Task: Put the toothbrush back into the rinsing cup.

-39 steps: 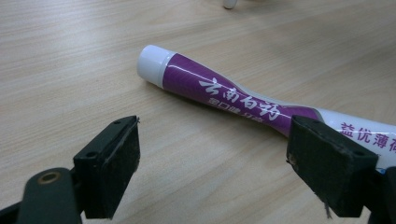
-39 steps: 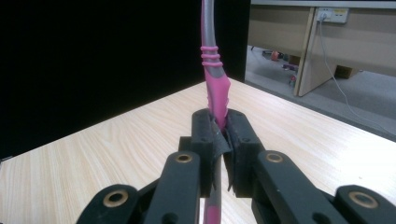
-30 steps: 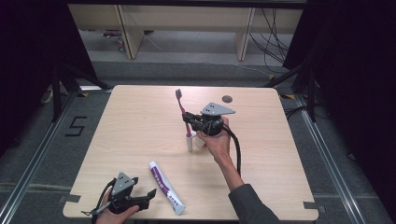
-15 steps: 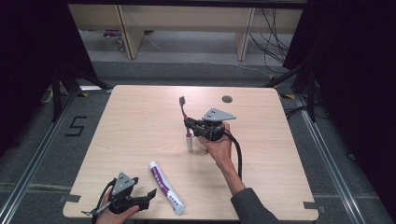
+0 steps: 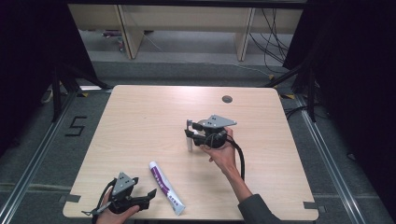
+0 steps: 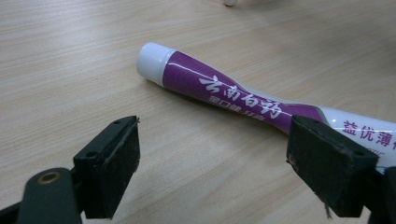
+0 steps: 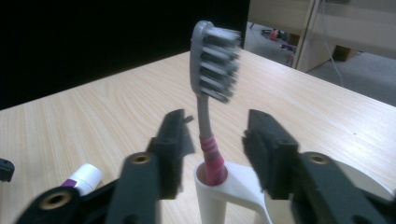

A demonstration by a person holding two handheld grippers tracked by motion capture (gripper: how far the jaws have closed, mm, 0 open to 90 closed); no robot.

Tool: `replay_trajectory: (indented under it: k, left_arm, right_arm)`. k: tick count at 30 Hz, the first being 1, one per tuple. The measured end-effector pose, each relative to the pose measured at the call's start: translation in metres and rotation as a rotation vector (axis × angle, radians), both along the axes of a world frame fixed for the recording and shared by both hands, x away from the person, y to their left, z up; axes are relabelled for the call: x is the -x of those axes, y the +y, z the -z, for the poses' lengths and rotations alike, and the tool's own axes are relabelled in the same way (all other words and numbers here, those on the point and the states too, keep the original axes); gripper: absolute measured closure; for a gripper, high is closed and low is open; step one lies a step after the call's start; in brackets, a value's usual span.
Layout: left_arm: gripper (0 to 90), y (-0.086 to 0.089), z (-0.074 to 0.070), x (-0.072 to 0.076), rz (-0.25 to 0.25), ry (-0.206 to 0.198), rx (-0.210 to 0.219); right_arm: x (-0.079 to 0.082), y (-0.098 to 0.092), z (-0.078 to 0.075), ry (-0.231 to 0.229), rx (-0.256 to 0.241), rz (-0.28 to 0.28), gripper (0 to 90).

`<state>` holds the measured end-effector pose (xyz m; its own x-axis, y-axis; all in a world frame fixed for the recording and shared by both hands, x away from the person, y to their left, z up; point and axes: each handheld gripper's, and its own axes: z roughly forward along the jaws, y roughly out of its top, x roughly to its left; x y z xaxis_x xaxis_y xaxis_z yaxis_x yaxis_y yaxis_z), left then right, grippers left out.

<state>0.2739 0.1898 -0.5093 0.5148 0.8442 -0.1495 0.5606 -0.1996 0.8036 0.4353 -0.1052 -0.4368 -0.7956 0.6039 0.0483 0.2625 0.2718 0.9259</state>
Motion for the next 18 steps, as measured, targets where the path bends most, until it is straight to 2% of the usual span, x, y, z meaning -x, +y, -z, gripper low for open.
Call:
replay_trajectory:
  k: [1,2,5,6,7,9,13,16,18]
  left_arm:
    - [17.2,0.000,0.000,0.000,0.000,0.000,0.000]
    - [17.2,0.000,0.000,0.000,-0.003,0.000,-0.001]
    - [17.1,0.000,0.000,0.000,-0.002,0.001,-0.002]
    - [17.2,0.000,0.000,0.000,-0.002,0.002,-0.002]
    - [17.2,0.000,0.000,0.000,-0.002,0.001,-0.002]
    - [17.2,0.000,0.000,0.000,-0.005,0.003,-0.005]
    - [17.2,0.000,0.000,0.000,-0.004,0.000,-0.002]
    - [17.2,0.000,0.000,0.000,-0.007,0.002,-0.005]
    - [17.2,-0.001,0.000,0.000,-0.007,0.004,-0.014]
  right_arm:
    - [0.000,0.000,0.000,0.000,0.000,0.000,51.3]
    - [0.002,-0.002,-0.002,0.001,0.002,0.014,45.3]
    - [0.006,-0.005,-0.006,0.015,-0.001,0.045,41.7]
    - [0.004,-0.011,-0.008,-0.019,0.007,0.040,39.4]
    - [0.005,-0.013,-0.010,-0.023,0.003,0.054,38.4]
    - [0.005,-0.016,-0.011,-0.036,0.002,0.054,37.9]
    - [0.011,-0.032,-0.016,-0.009,0.005,0.080,37.0]
    - [0.013,-0.040,-0.017,-0.035,0.005,0.084,37.0]
    - [0.021,-0.051,-0.018,0.006,0.022,0.097,36.5]
